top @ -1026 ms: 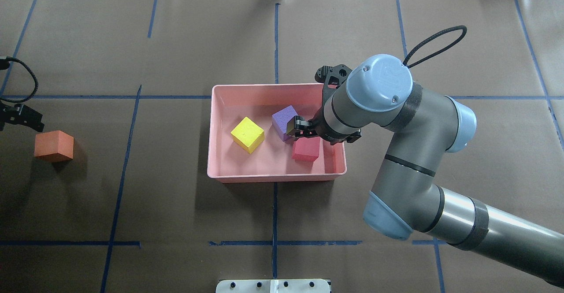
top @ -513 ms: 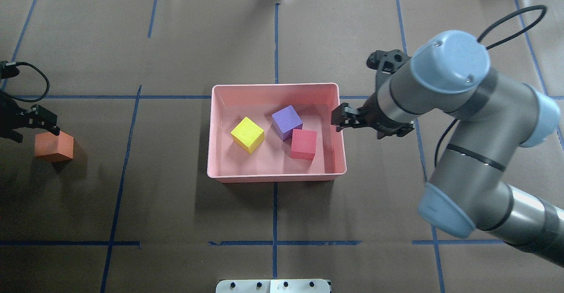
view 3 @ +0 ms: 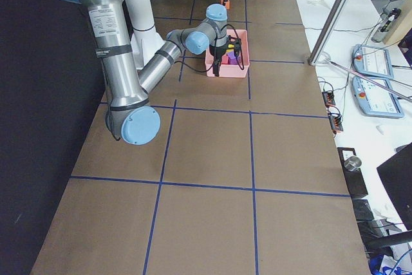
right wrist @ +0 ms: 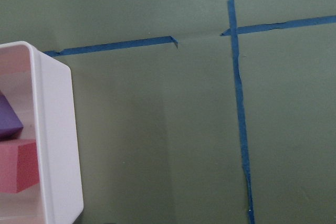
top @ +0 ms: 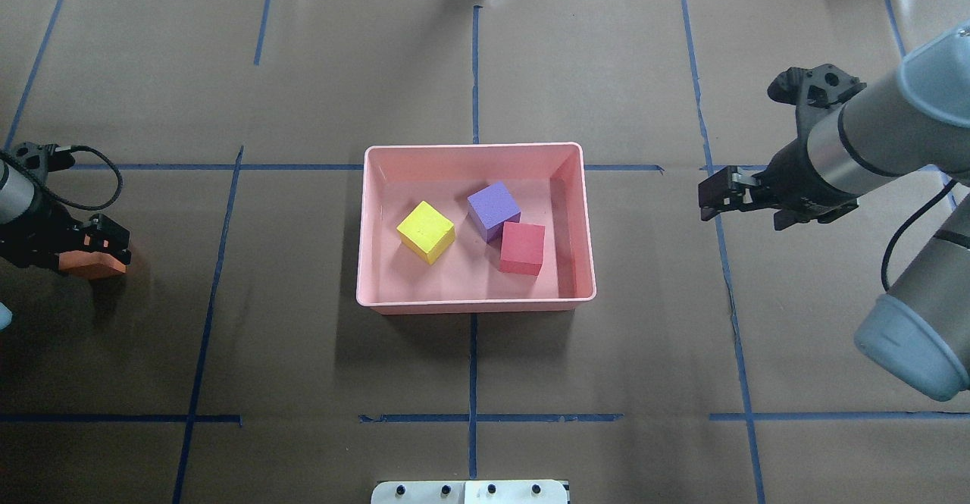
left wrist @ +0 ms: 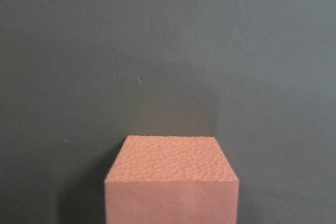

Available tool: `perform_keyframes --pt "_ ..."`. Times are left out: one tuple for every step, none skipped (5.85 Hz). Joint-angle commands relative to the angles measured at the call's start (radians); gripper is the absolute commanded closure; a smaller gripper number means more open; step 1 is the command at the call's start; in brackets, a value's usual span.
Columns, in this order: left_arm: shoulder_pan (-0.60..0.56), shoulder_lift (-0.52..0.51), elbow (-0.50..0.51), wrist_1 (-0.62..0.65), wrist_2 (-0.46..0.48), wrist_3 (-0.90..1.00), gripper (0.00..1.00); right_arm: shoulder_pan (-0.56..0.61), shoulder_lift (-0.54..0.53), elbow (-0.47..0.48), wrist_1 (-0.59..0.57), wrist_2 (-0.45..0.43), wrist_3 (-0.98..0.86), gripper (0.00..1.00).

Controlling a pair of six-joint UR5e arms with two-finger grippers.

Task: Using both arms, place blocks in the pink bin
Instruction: 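Withdraw the right gripper while the left gripper grasps and lifts the orange cube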

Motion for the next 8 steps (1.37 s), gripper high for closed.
perform_keyframes --pt "0.007 -0.036 -0.002 -0.008 0.003 0.004 0.77 0.058 -0.057 0.017 0.001 0.016 -0.073 0.0" --pt "-0.023 -0.044 -0.011 -0.008 0.004 0.004 0.92 0.078 -0.093 0.033 0.001 0.016 -0.125 0.0" --pt "-0.043 -0.071 -0.075 -0.005 0.0 0.003 0.96 0.118 -0.115 0.039 0.003 0.035 -0.164 0.0" --pt "-0.042 -0.158 -0.146 0.018 -0.01 -0.013 0.96 0.198 -0.165 0.04 0.003 0.08 -0.266 0.0" --pt "-0.03 -0.244 -0.224 0.113 -0.035 -0.023 0.96 0.304 -0.245 0.037 0.003 0.137 -0.434 0.0" --pt "0.011 -0.385 -0.251 0.195 -0.083 -0.157 0.96 0.399 -0.302 0.019 0.003 0.166 -0.58 0.0" --pt "0.136 -0.512 -0.222 0.197 -0.067 -0.304 0.96 0.444 -0.333 -0.004 0.001 0.167 -0.642 0.0" --pt "0.226 -0.629 -0.15 0.196 0.029 -0.35 0.95 0.458 -0.345 -0.015 0.001 0.167 -0.66 0.0"
